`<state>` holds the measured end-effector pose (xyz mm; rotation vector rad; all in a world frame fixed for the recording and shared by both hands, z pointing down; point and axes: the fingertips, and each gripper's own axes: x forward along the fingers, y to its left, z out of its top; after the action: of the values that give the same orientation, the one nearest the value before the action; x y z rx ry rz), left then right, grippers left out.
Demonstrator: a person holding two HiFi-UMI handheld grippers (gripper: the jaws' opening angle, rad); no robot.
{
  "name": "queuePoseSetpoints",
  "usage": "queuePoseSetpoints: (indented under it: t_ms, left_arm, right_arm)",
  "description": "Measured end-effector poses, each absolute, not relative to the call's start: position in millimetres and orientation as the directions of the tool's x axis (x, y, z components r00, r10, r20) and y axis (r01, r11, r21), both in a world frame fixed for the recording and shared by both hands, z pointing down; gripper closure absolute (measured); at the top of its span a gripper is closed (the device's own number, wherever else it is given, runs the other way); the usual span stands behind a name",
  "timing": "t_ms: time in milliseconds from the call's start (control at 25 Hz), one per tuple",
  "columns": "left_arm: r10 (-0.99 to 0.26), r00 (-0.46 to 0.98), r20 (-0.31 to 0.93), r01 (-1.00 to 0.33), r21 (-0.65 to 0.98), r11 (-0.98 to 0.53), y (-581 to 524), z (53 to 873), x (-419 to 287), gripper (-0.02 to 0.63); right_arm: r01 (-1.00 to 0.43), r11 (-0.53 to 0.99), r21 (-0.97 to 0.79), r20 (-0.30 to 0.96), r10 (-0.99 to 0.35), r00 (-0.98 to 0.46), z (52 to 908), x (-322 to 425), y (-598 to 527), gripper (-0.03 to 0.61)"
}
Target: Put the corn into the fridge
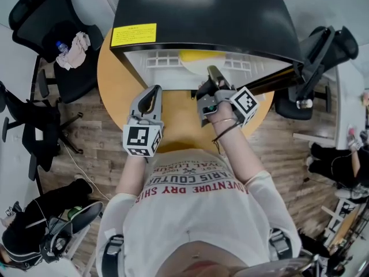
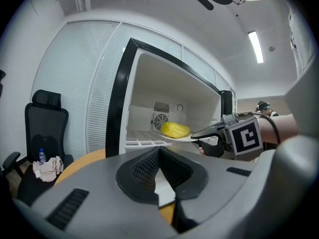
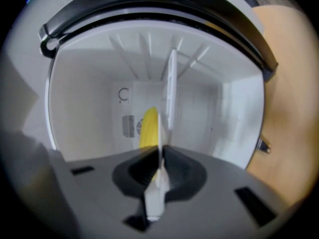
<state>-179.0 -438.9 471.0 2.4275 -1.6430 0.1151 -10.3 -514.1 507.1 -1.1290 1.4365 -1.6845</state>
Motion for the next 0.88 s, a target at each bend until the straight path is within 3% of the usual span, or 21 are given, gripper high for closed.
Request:
queuePoseSetpoints:
  t_ms: [480,640,880]
  left_arm:
    - [-0.917,0.349,0.194,-0.935,0.131,-0.329,-437.1,475.6,-187.5,0.586]
    - [-0.914,0.354,0.196,-0.934,0.126,-0.334,-431.8,475.1,-182.4,0.586]
    - [-0.911,0.366,0.190,-0.931,0.085,-0.356,-424.2,469.2,-170.4,0.586]
  right_arm:
    - [-0.076,-0.155,-0.985,0.172,-0.900,-0.400,502.7,-10.5,-515.8,0.529]
    - [-0.084,-0.100,-0.991,0.126,-0.903,-0.411,494.7,-9.5,-513.6,0.439]
    - [-0.111,-0.044,-0.993,0.088,-0.899,-0.429,485.9,-0.7,-491.1,0.445]
